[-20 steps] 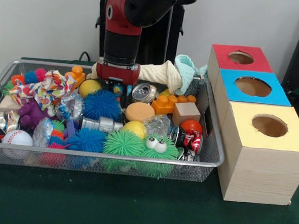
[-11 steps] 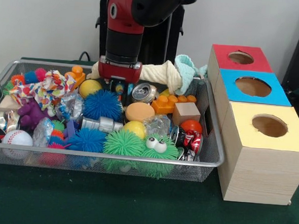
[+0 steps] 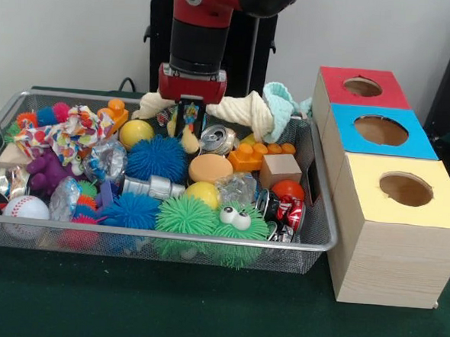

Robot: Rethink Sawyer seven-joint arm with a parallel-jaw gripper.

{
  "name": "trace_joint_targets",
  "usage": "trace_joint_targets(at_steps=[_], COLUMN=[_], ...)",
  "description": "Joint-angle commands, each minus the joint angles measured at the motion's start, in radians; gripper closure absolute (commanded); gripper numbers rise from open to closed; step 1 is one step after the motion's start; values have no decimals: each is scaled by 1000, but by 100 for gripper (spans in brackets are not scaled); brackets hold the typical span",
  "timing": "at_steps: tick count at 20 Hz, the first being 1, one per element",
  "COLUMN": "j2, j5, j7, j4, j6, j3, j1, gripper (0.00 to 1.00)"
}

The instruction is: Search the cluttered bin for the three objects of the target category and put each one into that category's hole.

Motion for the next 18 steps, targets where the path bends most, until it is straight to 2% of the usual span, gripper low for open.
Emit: trace_joint_targets(at_steps=[1, 10, 18], j2=[-42, -56, -79], j5=[-92, -103, -78], j7=[221, 221, 236], j4=[39, 37, 28], j6=[-241, -312, -348], j3=[-11, -71, -112], j1=[19, 36, 55], gripper=[100, 100, 100])
